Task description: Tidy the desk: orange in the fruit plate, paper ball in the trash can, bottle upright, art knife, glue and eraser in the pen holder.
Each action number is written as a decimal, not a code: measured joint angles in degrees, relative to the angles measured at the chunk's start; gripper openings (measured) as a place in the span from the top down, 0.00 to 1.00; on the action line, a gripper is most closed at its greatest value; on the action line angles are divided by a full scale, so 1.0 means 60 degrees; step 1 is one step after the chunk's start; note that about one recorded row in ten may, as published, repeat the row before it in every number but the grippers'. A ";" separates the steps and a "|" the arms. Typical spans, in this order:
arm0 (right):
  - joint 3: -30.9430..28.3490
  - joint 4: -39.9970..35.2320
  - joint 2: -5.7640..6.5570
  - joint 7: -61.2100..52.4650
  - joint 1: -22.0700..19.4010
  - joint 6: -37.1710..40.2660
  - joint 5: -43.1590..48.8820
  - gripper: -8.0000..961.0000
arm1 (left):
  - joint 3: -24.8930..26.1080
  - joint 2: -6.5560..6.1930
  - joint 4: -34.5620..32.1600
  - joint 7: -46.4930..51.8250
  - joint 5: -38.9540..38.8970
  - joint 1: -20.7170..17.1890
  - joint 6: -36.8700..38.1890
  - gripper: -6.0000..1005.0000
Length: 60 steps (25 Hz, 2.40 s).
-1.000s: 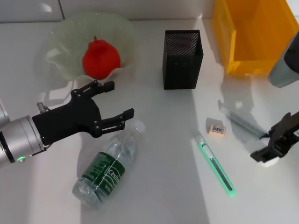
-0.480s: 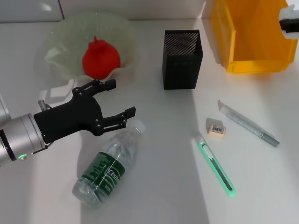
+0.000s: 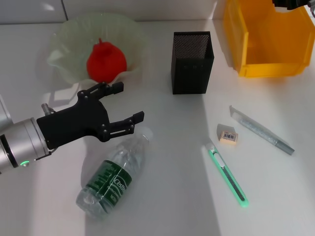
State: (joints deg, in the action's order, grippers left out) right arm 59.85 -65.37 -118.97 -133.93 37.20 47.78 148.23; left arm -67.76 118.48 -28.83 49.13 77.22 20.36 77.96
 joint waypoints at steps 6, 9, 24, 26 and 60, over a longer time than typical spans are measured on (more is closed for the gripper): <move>0.0074 0.0505 -0.0012 0.0161 0.0056 -0.0478 -0.0087 0.35 | 0.0003 -0.0006 -0.0031 0.0000 0.0005 0.0007 0.0049 0.13; 0.0066 0.0452 -0.0012 0.0520 -0.0092 -0.0471 -0.0782 0.33 | 0.0049 -0.0012 -0.0100 0.0000 0.0006 -0.0043 0.0102 0.13; -0.0097 -0.1163 -0.0003 0.4331 -0.3163 0.2635 -0.7505 0.13 | 0.0000 -0.0033 -0.3429 0.5404 0.1220 -0.0491 0.0599 0.14; -0.0248 -0.0884 0.0014 0.5386 -0.3649 0.3849 -0.8447 0.13 | -0.0118 -0.0003 -0.4445 0.6379 0.1870 -0.0682 0.0693 0.14; -0.1132 0.1850 0.0011 0.9661 -0.4449 0.7212 -0.6802 0.13 | -0.5740 0.0116 -0.9275 1.9096 1.1435 0.1527 -0.0645 0.18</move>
State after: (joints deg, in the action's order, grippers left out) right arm 53.06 -54.27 -118.91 -75.97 10.51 91.05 107.42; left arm -102.20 119.17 -84.48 163.71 145.84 29.52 74.08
